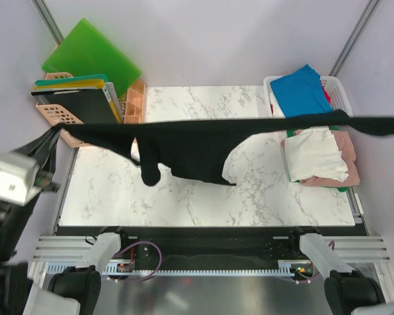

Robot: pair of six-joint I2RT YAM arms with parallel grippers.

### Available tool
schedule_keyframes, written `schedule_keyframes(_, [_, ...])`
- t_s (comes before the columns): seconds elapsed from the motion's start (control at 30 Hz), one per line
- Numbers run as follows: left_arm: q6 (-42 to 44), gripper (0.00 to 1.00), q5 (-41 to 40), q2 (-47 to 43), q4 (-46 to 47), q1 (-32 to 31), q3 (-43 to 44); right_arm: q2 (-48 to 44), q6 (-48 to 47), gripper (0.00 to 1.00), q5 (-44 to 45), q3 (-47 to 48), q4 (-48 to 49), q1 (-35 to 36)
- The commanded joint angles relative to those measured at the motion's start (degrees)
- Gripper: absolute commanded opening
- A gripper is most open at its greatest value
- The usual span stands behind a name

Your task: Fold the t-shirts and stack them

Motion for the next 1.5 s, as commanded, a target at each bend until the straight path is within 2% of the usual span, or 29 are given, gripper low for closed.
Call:
schedule_keyframes(0.0, [0.4,0.02,-11.1,-1.7,1.7,0.7,1.7,-0.5,-3.5,0.0,11.3,0.7,-0.1,-0.9])
schedule_keyframes(0.2, [0.7,0.02,-9.3,0.3,2.2,0.6,0.1,0.7,-4.3,0.0,12.7,-6.0,0.1,0.4])
schedule_keyframes(0.3, [0.0,0.02,-6.4,3.1,4.0,0.6,-2.4,2.6,-4.3,0.0,12.7,-13.8,2.9,3.3])
schedule_keyframes(0.33, [-0.3,0.02,-5.7,3.8,4.7,0.7,-4.7,2.9,-4.6,0.0,12.7,-19.0,4.7,3.6])
schedule_keyframes(0.4, [-1.1,0.02,-2.4,5.4,6.5,0.7,-7.0,4.8,-3.8,0.0,10.4,-22.5,8.5,3.7])
schedule_keyframes(0.5, [-3.8,0.02,4.8,8.9,6.7,0.6,-12.1,8.8,-1.0,0.0,5.1,-26.2,9.0,3.6])
schedule_keyframes(0.57, [-4.8,0.02,8.4,9.3,8.6,0.7,-19.8,10.1,-0.2,0.0,3.8,-28.9,10.8,3.6])
schedule_keyframes(0.63, [-4.5,0.02,10.0,8.9,14.2,0.7,-27.9,12.1,-0.2,0.0,2.6,-33.3,12.0,3.6])
schedule_keyframes(0.83, [-3.5,0.02,15.2,9.9,17.3,0.4,-36.6,17.4,-1.6,0.0,0.3,-43.8,18.1,3.7])
schedule_keyframes(0.97, [-2.5,0.02,16.3,9.6,18.1,-2.2,-42.1,23.4,-1.1,0.0,-2.2,-45.6,21.0,4.5])
schedule_keyframes(1.3, [-2.3,0.02,10.6,10.9,19.3,-18.2,-56.0,43.7,1.0,0.0,-2.6,-39.6,27.4,6.3])
schedule_keyframes(1.47, [-2.0,0.02,10.5,11.1,20.1,-19.2,-58.1,51.9,2.0,0.0,-0.4,-34.6,28.9,7.7])
